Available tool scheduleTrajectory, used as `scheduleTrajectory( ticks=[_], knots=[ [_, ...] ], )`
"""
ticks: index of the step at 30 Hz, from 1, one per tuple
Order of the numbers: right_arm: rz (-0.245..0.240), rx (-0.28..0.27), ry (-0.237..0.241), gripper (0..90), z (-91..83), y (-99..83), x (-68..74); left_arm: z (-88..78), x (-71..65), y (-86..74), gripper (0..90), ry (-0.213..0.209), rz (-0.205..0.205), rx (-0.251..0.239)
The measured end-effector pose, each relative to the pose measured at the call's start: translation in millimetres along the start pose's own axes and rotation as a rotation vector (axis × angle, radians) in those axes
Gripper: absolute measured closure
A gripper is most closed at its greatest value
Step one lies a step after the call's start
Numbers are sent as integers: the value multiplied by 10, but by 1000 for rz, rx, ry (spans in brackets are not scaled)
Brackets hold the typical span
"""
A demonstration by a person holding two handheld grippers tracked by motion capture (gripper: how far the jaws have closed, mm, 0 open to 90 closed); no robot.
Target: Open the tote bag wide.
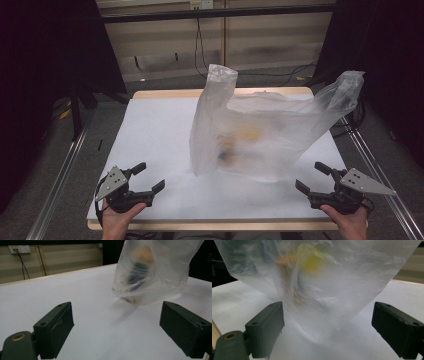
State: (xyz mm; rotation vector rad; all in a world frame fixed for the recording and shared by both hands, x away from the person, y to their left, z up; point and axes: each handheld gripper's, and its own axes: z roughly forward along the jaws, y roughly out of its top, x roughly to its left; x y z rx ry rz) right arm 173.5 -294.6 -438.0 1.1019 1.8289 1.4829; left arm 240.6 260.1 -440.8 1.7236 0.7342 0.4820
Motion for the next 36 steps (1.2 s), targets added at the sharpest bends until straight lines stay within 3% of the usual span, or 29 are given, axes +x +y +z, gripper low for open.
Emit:
scheduleTrajectory(
  ticks=[14, 19, 20, 22, 25, 26, 34, 36],
  knots=[
    [3, 2, 5, 97, 13, -7, -34, 38, -9, 1, 119, 1, -3, 4],
    [11, -4, 7, 104, 17, 14, -49, 60, -28, 33, 140, -7, 24, 14],
    [13, -3, 16, 107, 16, 20, -48, 50, -33, 58, 159, -36, 25, 31],
    [11, -6, 16, 112, 17, 27, -46, 43, -44, 66, 174, -21, 33, 28],
    [16, -6, 30, 144, 25, 58, -26, 39, -66, 85, 182, -56, 26, 21],
    [16, -6, 30, 144, 25, 58, -26, 38, -84, 94, 182, -36, 31, 27],
    [2, 3, 75, 231, 51, 129, -8, 139, -150, 184, 229, -73, 51, 38],
    [4, 12, 86, 264, 60, 147, 11, 161, -157, 200, 262, -116, 41, 36]
  ],
)
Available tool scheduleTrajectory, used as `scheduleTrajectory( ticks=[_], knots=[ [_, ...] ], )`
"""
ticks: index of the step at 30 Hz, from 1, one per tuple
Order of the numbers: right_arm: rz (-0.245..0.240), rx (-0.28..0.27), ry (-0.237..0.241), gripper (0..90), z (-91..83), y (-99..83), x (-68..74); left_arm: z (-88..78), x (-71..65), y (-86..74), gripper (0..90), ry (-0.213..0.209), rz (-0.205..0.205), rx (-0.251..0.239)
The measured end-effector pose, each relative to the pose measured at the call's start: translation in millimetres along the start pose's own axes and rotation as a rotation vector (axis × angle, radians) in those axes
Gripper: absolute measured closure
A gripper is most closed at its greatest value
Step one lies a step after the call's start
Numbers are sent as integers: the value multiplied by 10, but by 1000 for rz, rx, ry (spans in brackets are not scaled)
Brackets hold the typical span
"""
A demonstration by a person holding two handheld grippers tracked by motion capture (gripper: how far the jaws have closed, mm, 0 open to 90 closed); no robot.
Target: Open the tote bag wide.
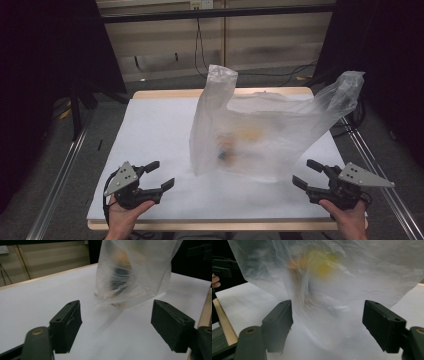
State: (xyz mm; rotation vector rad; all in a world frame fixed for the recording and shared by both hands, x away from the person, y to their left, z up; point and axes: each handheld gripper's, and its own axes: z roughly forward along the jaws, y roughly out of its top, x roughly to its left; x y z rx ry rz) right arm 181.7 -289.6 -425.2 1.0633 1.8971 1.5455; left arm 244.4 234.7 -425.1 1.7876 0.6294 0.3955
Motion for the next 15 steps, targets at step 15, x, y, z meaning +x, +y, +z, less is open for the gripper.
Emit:
scheduleTrajectory(
  ticks=[15],
  knots=[
    [-48, 42, 104, 605, 162, 149, 142, 148, -198, 205, 560, -123, 53, 22]
  ],
)
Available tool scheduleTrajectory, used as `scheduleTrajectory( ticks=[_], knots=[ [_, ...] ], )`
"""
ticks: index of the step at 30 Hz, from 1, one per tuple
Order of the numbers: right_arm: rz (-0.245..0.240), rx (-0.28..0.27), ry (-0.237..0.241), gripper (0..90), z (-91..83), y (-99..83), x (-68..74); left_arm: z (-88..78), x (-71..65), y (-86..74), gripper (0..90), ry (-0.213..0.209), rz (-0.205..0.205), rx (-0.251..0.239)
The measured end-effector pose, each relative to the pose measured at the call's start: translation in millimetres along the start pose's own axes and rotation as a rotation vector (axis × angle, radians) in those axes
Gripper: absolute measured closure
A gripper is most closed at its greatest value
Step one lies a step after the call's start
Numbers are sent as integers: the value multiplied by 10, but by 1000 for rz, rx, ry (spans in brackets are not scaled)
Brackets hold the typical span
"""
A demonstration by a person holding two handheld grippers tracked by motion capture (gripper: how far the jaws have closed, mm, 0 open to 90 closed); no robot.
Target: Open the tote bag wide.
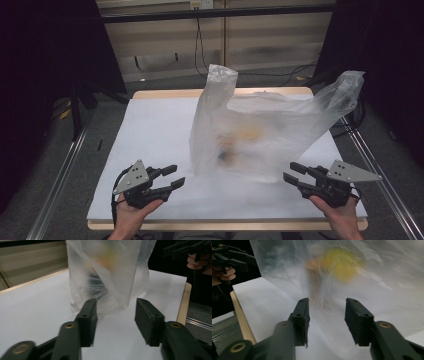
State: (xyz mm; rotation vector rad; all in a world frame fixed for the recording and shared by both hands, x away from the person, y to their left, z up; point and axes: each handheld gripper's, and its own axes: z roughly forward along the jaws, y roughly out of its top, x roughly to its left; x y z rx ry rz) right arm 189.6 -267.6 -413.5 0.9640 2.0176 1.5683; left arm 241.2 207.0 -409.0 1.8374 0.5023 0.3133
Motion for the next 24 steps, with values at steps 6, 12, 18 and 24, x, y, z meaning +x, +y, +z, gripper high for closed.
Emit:
scheduleTrajectory(
  ticks=[6, 12, 18, 24],
  knots=[
    [-3, 6, 41, 751, 35, 52, -8, 73, -47, 94, 734, -17, 11, 25],
    [-2, 12, 90, 869, 58, 148, 8, 151, -133, 225, 873, -103, 23, 8],
    [5, 6, 128, 900, 104, 279, -8, 264, -183, 396, 900, -141, 41, -12],
    [10, 9, 151, 900, 194, 463, -19, 418, -231, 627, 900, -172, 68, -15]
  ],
)
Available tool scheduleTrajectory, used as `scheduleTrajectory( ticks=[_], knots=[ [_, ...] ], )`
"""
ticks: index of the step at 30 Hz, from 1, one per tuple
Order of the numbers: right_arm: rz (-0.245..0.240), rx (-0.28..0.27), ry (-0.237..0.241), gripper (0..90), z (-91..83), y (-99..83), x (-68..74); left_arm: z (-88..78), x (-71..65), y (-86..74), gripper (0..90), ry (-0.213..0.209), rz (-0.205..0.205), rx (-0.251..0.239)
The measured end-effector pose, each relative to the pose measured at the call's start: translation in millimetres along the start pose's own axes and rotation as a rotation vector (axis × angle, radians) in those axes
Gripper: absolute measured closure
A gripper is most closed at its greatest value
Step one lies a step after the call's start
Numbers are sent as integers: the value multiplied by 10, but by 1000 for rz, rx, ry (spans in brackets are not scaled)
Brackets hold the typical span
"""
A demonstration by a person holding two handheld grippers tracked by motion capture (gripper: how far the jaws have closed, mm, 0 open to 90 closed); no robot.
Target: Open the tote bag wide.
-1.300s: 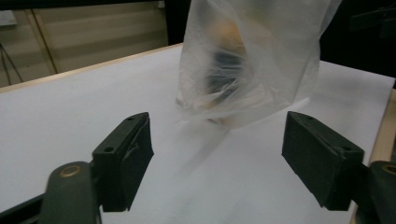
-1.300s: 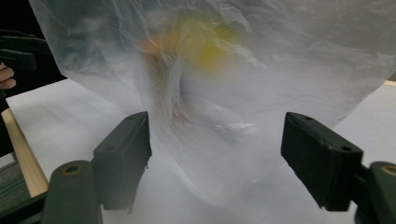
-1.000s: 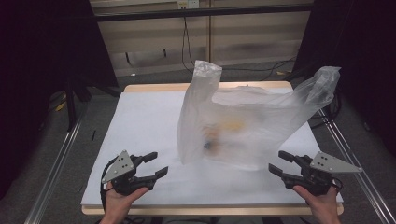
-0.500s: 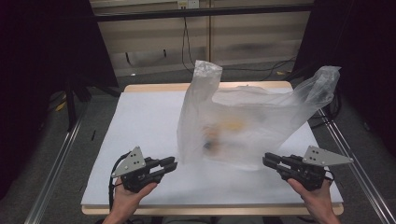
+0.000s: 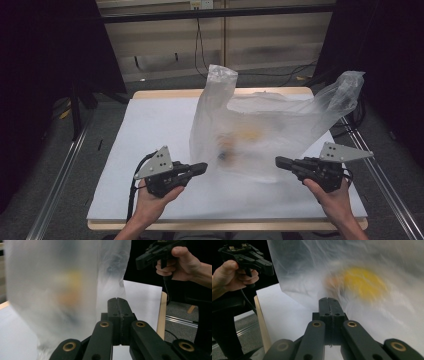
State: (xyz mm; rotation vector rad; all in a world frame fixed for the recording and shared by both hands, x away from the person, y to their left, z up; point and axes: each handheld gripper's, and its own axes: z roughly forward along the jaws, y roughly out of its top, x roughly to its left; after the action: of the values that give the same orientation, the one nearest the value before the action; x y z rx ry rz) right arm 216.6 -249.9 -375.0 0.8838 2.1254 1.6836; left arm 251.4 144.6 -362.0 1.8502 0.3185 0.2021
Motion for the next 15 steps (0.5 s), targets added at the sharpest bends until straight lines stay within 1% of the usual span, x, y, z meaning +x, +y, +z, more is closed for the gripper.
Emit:
scheduleTrajectory(
  ticks=[1, 2, 3, 4, 5, 6, 9, 10, 11, 13, 14, 15],
  knots=[
    [0, -5, 3, 900, 7, 38, -5, 32, 7, 50, 900, -9, 2, -1],
    [-3, -15, 4, 900, 19, 116, -9, 52, 8, 79, 900, -7, 4, -4],
    [-3, -15, 4, 900, 19, 116, -9, 72, 15, 118, 900, -11, 12, 0],
    [-13, -24, 13, 900, 28, 190, -16, 91, 25, 153, 900, -10, 21, -3],
    [-15, -32, 16, 900, 38, 223, -21, 126, 45, 215, 900, -11, 24, -15],
    [-20, -33, 19, 900, 47, 253, -29, 126, 45, 215, 900, -11, 24, -15],
    [-16, -32, 19, 900, 71, 307, -45, 163, 54, 297, 900, -16, 28, -27],
    [-18, -29, 20, 900, 81, 324, -50, 173, 42, 334, 900, -15, 35, -30],
    [-24, -27, 22, 900, 102, 378, -53, 185, 22, 376, 900, -22, 40, -35],
    [-27, -33, 22, 900, 114, 409, -55, 219, -28, 476, 900, -28, 62, -43],
    [-33, -39, 17, 900, 133, 491, -55, 258, -59, 581, 900, -34, 88, -49],
    [-33, -39, 17, 900, 133, 491, -55, 258, -59, 581, 900, -34, 88, -49]
  ],
)
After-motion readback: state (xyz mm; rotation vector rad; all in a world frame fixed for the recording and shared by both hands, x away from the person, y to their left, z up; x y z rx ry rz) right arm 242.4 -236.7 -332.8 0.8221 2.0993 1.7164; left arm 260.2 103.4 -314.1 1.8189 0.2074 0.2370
